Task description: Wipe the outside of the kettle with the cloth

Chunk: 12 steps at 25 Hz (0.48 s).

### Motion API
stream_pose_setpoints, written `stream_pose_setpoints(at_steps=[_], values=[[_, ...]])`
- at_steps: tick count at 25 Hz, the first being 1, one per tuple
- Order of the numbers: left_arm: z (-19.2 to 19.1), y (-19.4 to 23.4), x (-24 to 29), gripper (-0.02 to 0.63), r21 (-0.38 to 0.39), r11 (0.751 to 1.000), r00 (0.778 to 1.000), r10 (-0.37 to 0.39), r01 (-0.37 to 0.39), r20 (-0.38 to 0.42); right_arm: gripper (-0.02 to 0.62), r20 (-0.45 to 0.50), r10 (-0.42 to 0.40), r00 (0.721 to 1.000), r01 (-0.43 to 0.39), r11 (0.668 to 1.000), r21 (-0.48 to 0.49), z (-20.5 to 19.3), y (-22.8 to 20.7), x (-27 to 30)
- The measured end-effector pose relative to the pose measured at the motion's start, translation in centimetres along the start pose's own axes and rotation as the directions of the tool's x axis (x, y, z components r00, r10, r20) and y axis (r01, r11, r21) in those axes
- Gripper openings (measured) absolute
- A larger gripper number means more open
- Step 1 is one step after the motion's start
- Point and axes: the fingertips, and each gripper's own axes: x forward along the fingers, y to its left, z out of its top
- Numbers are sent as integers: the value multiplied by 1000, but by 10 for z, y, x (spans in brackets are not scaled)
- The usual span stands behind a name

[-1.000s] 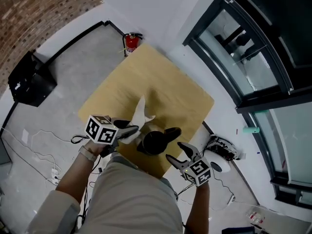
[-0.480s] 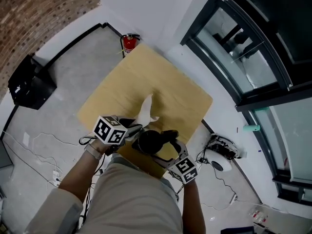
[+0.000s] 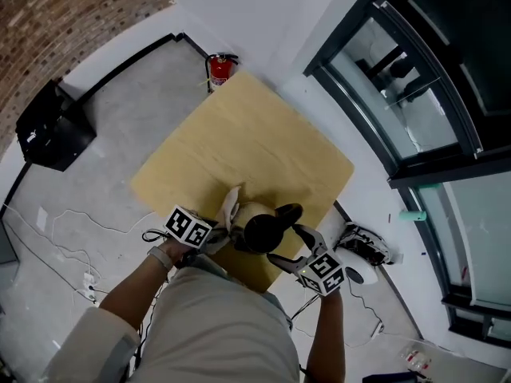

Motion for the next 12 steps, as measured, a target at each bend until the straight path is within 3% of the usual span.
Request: stream_pose_setpoints(at_steps=[3, 5, 7, 9, 12], values=[[-14, 22, 21, 103, -29, 999, 997, 38, -40, -65, 440, -29, 2, 1000, -3, 999, -35, 2, 4, 4], [9, 15, 9, 103, -2, 1000, 1000, 8, -8, -24, 440, -57, -8, 998, 4, 997, -80, 4, 6, 9], [56, -14, -20, 102, 96, 993, 996, -73, 67, 57, 440, -97, -22, 995, 9, 992, -127, 5, 5, 14], [108, -51, -50, 103, 238, 962, 978, -167, 135, 122, 440, -126, -27, 992, 7, 988, -157, 5, 3, 16], [170, -73, -60, 103, 384, 915, 969, -193, 121, 154, 440, -142, -21, 990, -4, 985, -173, 8, 3, 20]])
